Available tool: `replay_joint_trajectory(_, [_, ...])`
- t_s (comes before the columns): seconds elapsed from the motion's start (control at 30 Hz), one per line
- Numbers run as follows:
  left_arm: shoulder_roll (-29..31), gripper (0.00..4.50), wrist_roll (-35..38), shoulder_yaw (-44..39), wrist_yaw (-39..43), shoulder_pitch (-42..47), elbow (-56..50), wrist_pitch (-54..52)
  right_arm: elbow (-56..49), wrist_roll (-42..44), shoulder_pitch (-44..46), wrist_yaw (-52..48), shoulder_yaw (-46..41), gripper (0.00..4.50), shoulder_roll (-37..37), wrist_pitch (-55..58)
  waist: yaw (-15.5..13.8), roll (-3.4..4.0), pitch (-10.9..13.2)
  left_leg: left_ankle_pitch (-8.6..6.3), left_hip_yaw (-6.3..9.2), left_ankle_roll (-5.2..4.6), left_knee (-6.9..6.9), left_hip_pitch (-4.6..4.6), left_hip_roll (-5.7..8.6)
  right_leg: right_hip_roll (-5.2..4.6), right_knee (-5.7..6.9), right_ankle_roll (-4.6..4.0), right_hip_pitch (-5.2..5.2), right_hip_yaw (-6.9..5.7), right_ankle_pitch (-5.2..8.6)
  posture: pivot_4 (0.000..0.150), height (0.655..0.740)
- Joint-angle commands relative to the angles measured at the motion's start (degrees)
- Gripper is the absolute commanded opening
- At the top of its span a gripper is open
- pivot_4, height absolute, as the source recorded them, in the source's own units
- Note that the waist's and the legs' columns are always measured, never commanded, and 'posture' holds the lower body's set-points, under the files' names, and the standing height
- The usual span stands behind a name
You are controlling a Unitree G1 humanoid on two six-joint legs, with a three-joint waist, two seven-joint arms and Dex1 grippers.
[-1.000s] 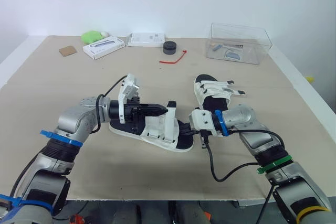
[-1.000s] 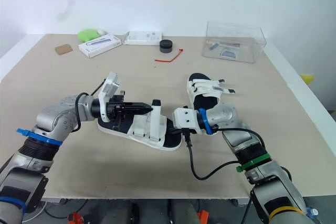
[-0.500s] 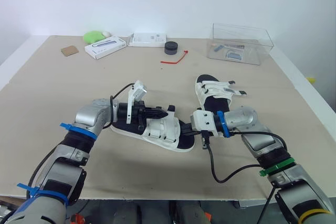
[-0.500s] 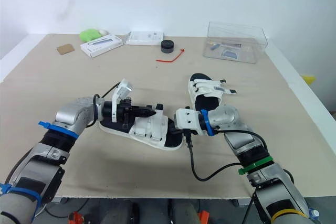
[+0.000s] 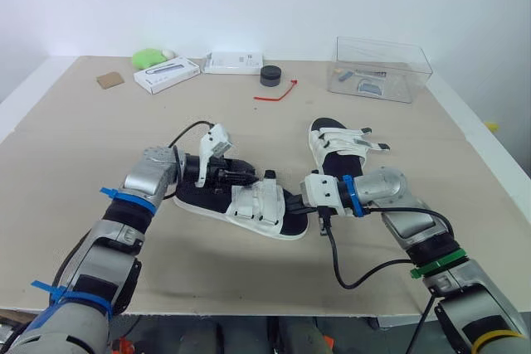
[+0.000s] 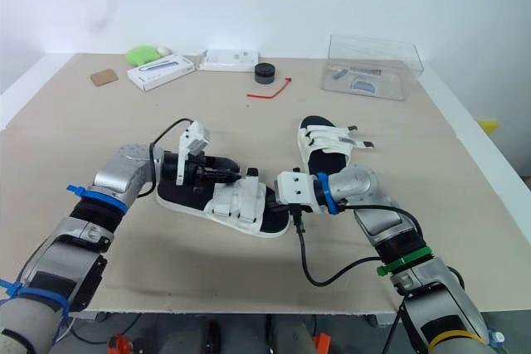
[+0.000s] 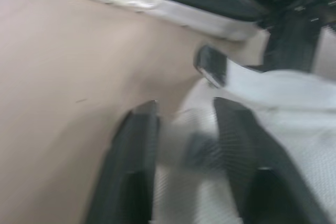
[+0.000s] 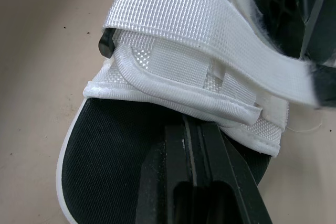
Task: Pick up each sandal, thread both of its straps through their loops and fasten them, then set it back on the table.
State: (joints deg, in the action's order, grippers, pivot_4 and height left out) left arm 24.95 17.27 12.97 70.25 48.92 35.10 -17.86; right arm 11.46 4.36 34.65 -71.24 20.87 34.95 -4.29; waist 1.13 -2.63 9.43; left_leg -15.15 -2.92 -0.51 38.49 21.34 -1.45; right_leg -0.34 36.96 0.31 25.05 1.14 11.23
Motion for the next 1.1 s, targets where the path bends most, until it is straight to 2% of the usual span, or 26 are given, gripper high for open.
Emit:
replay_joint_trajectory(0.03, [1.68, 3.70, -2.09, -2.17, 1.36, 2.93, 0.82, 4.79, 3.10, -3.24, -0.94, -0.37, 1.12, 0.00, 0.99, 1.02, 0.00, 0.00, 0.00, 0.00, 0.00, 0.00, 0.00, 0.02, 0.00, 0.00, 0.00, 0.00, 0.02, 0.00, 0.00, 0.150, 0.7400])
replay_joint_trajectory(0.07, [1.80, 4.26, -2.17, -2.61, 1.70, 3.46, 1.06, 5.91, 3.23, -3.26, -0.86, -0.37, 1.11, 0.00, 0.95, 0.97, 0.00, 0.00, 0.00, 0.00, 0.00, 0.00, 0.00, 0.04, 0.00, 0.00, 0.00, 0.00, 0.03, -0.01, 0.00, 0.150, 0.7400])
replay_joint_trajectory(0.1, [1.49, 4.48, -1.47, -3.50, 2.01, 4.20, 0.70, 6.46, 3.38, -3.29, -0.76, -0.36, 1.13, 0.00, 0.88, 0.93, 0.00, 0.00, 0.00, 0.00, 0.00, 0.00, 0.00, 0.04, 0.00, 0.00, 0.00, 0.01, 0.03, -0.01, 0.00, 0.150, 0.7400])
replay_joint_trajectory(0.23, [-1.73, 4.48, 2.95, -7.22, 0.76, 6.11, -4.68, 2.20, 3.69, -3.40, -0.52, -0.22, 1.14, 0.00, 0.65, 0.85, -0.02, -0.03, 0.02, 0.00, 0.01, 0.00, 0.05, 0.07, 0.00, -0.03, 0.00, 0.04, 0.03, -0.03, -0.03, 0.150, 0.7400])
replay_joint_trajectory(0.4, [-2.79, 4.48, 3.14, -4.46, 3.06, 2.04, -12.54, -2.06, 3.63, -3.45, -0.87, 0.05, 1.01, 0.00, 0.64, 0.94, 0.06, -0.01, 0.01, 0.00, -0.03, 0.00, 0.03, 0.05, 0.01, -0.01, -0.01, 0.08, 0.03, 0.05, -0.05, 0.150, 0.7400])
replay_joint_trajectory(0.5, [-2.81, 3.66, 2.69, -3.40, 3.72, 0.68, -13.79, -2.62, 2.95, -3.33, -1.40, 0.19, 0.96, 0.00, 0.82, 1.25, 0.06, -0.01, 0.01, 0.00, 0.00, 0.00, 0.03, 0.04, -0.01, 0.01, 0.00, 0.06, 0.02, 0.02, -0.04, 0.150, 0.7400])
replay_joint_trajectory(0.6, [-3.29, 2.49, 3.66, -3.99, 3.19, 0.59, -14.05, -4.05, 2.59, -3.27, -1.75, 0.20, 0.81, 0.00, 1.00, 1.44, 0.05, -0.02, 0.01, 0.01, 0.01, 0.00, 0.04, 0.04, -0.03, 0.03, 0.00, 0.06, 0.03, 0.01, -0.05, 0.150, 0.7400])
replay_joint_trajectory(0.63, [-3.34, 1.95, 3.78, -4.10, 3.14, 0.62, -14.15, -4.12, 2.51, -3.32, -1.90, 0.19, 0.74, 0.00, 1.08, 1.42, 0.04, -0.01, 0.01, 0.01, 0.01, 0.00, 0.05, 0.04, -0.03, 0.03, 0.00, 0.06, 0.02, 0.01, -0.05, 0.150, 0.7400])
replay_joint_trajectory(0.7, [-3.21, 1.34, 4.69, -5.46, 2.93, 0.68, -14.44, -3.73, 2.24, -3.33, -2.11, 0.20, 0.58, 0.00, 1.19, 1.64, 0.05, -0.02, 0.01, 0.01, 0.00, 0.00, 0.04, 0.03, -0.02, 0.03, 0.00, 0.07, 0.02, 0.02, -0.05, 0.150, 0.7400])
replay_joint_trajectory(0.73, [-2.52, 1.01, 5.36, -6.63, 2.83, 0.50, -14.84, -3.75, 1.94, -3.28, -2.25, 0.14, 0.48, 0.00, 1.29, 1.79, 0.05, -0.01, 0.01, 0.01, -0.01, 0.00, 0.04, 0.04, -0.03, 0.03, -0.01, 0.07, 0.02, 0.02, -0.05, 0.150, 0.7400])
replay_joint_trajectory(0.8, [-0.19, 0.08, 6.01, -8.35, 4.14, -0.58, -15.71, -2.90, 1.54, -3.12, -2.41, 0.05, 0.20, 0.00, 1.53, 2.16, 0.05, -0.01, 0.01, 0.00, -0.01, 0.00, 0.04, 0.05, -0.03, 0.03, -0.01, 0.06, 0.04, 0.03, -0.05, 0.150, 0.7400])
replay_joint_trajectory(1.0, [7.37, 0.02, 3.14, -10.75, 7.22, -0.99, -8.90, 3.64, 2.19, -3.22, -2.18, -0.22, 0.03, 0.00, 1.74, 1.81, -0.02, -0.01, 0.01, 0.00, 0.01, 0.00, 0.02, 0.07, -0.02, -0.01, -0.01, 0.02, 0.05, -0.03, -0.02, 0.150, 0.7400])
replay_joint_trajectory(1.1, [9.36, 0.02, 1.92, -11.03, 8.01, -2.13, -8.34, 7.74, 2.62, -3.11, -2.10, -0.33, -0.04, 0.00, 1.71, 1.48, -0.01, -0.02, 0.01, 0.00, -0.02, 0.00, 0.03, 0.07, 0.00, -0.06, -0.01, 0.01, 0.06, -0.01, -0.02, 0.150, 0.7400])
